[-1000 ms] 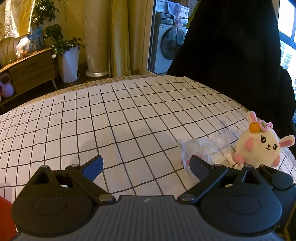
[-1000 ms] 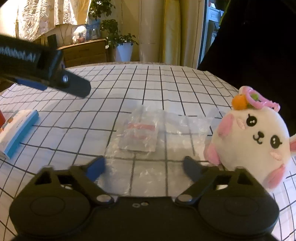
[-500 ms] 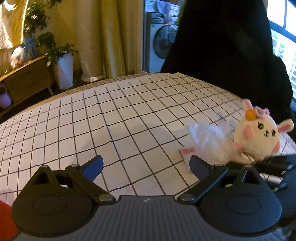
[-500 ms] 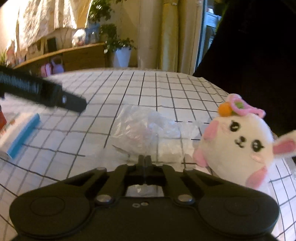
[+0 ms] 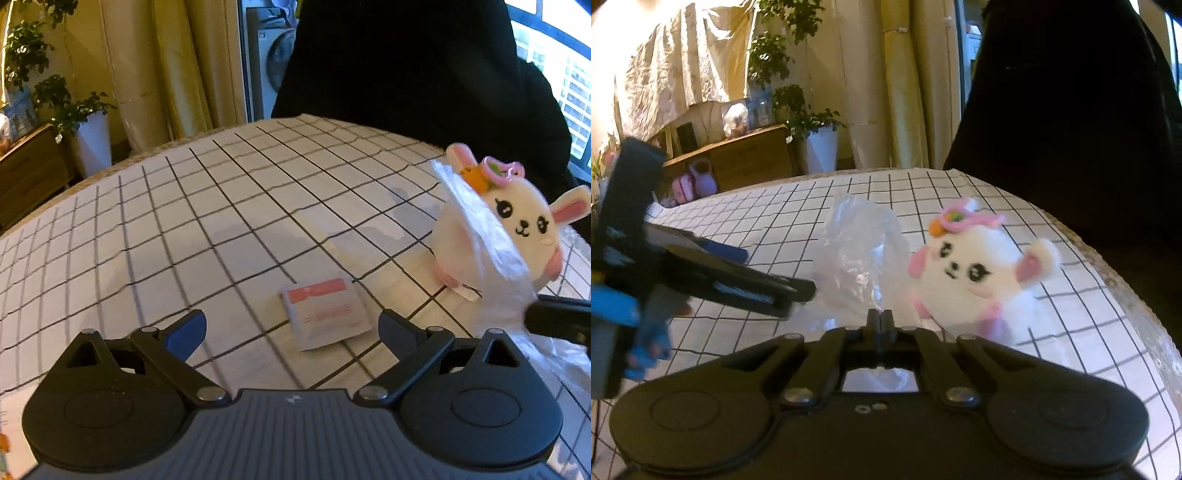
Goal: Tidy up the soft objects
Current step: 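Close the left tool on the wet-wipe packet while the right tool lifts the plastic bag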
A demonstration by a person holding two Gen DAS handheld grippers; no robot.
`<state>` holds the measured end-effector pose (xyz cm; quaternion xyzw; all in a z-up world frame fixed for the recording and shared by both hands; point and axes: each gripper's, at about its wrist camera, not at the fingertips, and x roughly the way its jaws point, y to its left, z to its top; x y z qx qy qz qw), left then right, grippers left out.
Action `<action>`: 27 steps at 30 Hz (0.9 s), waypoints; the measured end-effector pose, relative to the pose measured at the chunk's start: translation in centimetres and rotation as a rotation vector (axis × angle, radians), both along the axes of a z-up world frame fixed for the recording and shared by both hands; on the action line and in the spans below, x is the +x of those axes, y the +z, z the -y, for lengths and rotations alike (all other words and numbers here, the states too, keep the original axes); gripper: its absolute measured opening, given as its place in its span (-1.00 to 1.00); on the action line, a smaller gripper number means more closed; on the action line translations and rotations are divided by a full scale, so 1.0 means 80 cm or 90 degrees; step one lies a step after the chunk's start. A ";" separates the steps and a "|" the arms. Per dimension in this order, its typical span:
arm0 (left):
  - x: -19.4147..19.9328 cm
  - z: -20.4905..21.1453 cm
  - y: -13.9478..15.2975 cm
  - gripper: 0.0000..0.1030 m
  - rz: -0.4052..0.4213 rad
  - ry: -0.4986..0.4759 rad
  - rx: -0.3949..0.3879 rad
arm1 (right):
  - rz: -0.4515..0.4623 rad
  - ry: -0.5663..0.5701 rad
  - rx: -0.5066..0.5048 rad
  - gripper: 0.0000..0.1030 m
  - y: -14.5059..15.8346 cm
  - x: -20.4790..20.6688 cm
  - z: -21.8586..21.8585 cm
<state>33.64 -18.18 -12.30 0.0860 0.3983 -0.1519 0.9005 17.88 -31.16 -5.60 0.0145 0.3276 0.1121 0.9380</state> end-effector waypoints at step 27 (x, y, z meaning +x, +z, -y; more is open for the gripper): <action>0.005 0.002 0.004 -0.19 -0.029 0.056 -0.038 | -0.013 0.002 0.017 -1.00 -0.008 -0.003 0.009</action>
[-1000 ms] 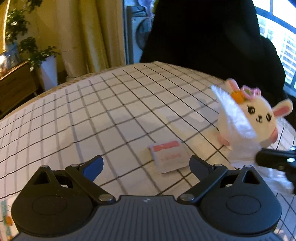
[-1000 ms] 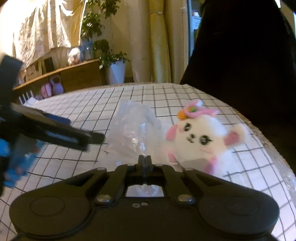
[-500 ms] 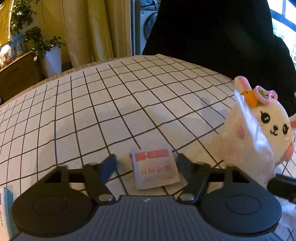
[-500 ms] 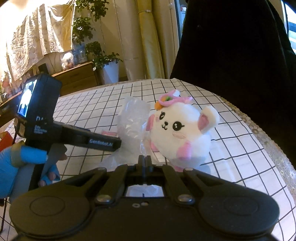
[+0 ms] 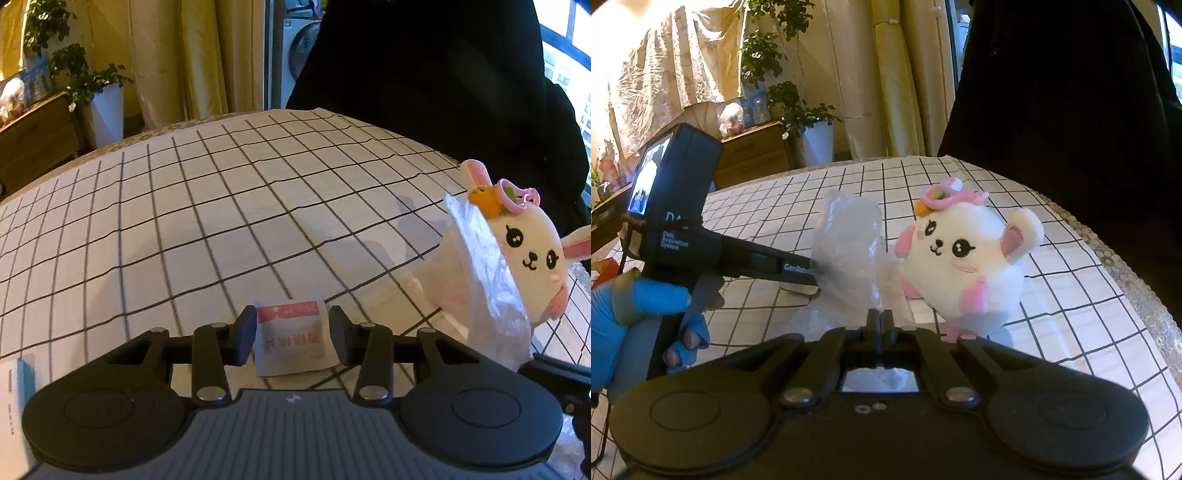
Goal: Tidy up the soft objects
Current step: 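Close the left tool on the wet-wipe packet while the right tool lifts the plastic bag, then carry the wipe packet and plastic bag with both tools over the tin box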
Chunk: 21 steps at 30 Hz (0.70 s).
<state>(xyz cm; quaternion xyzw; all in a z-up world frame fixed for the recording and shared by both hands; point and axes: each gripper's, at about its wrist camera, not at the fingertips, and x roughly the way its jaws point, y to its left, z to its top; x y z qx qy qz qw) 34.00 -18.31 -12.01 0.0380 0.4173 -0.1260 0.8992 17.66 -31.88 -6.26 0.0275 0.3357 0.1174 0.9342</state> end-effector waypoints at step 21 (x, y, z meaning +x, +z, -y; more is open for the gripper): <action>-0.115 -0.159 0.069 -0.20 -0.026 0.074 -0.049 | 0.030 0.073 -0.031 -1.00 0.056 -0.074 -0.088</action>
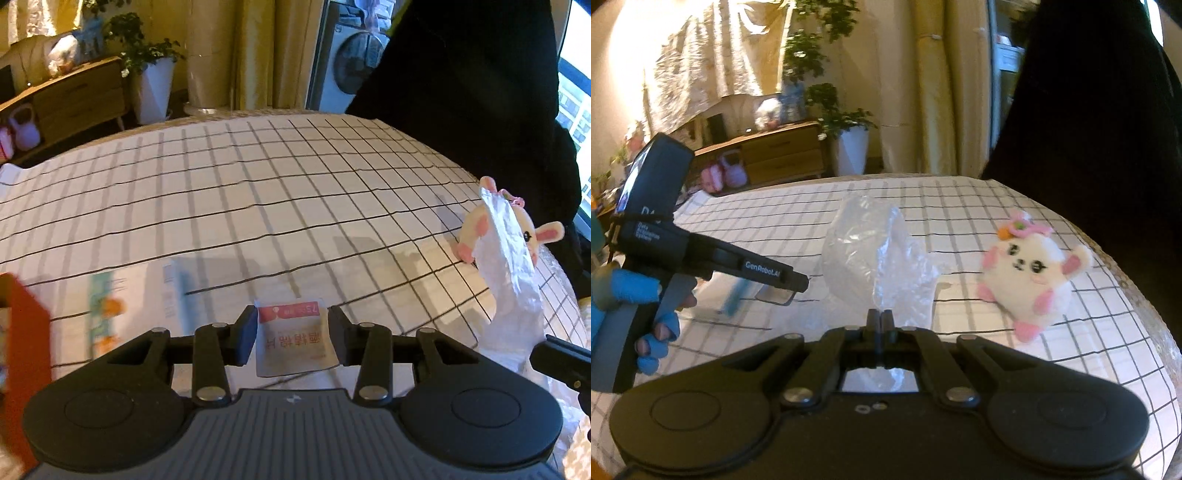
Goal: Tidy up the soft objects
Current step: 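Carry the wipe packet and plastic bag with both tools over the tin box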
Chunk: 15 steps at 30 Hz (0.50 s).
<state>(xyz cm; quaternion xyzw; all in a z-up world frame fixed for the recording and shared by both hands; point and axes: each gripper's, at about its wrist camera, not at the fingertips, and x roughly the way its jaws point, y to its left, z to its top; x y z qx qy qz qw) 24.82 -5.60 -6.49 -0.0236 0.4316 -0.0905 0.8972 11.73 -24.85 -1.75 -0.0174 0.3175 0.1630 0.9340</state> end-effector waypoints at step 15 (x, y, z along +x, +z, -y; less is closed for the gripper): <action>-0.109 -0.144 0.086 -0.20 0.053 0.023 0.021 | 0.044 0.128 -0.007 -1.00 0.061 -0.054 -0.133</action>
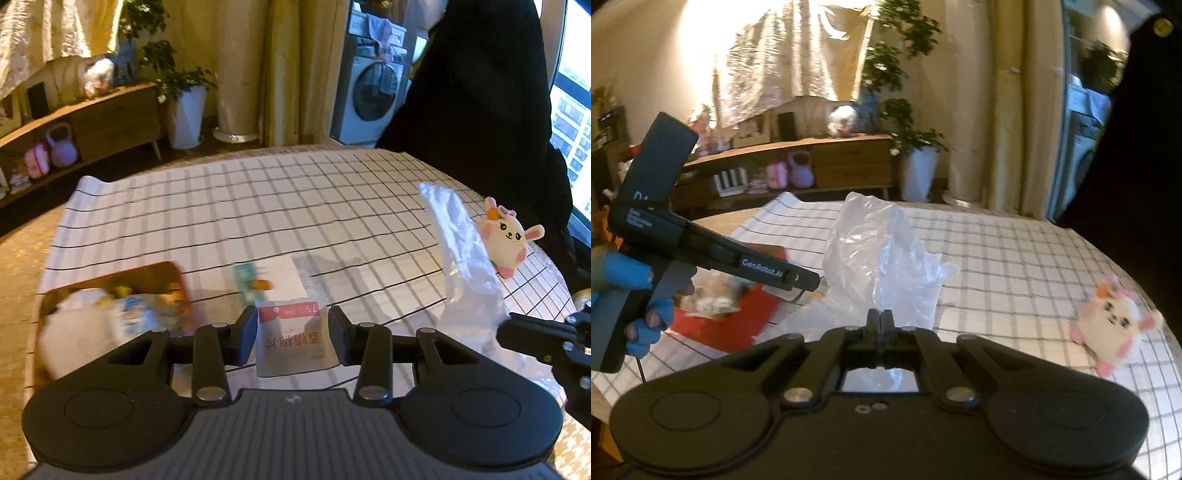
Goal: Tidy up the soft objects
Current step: 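Carry the wipe packet and plastic bag with both tools over the tin box, then open both tools to drop the packet and bag into the tin box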
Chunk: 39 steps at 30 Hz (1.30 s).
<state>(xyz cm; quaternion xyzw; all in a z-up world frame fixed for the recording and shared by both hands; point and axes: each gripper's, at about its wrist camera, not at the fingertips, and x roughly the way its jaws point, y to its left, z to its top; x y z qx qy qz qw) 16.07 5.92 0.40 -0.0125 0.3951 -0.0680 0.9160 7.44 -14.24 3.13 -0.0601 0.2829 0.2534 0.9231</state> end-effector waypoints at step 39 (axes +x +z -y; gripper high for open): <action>-0.041 -0.179 -0.067 -0.20 -0.065 0.067 0.012 | -0.097 0.163 -0.132 -1.00 -0.070 0.104 -0.279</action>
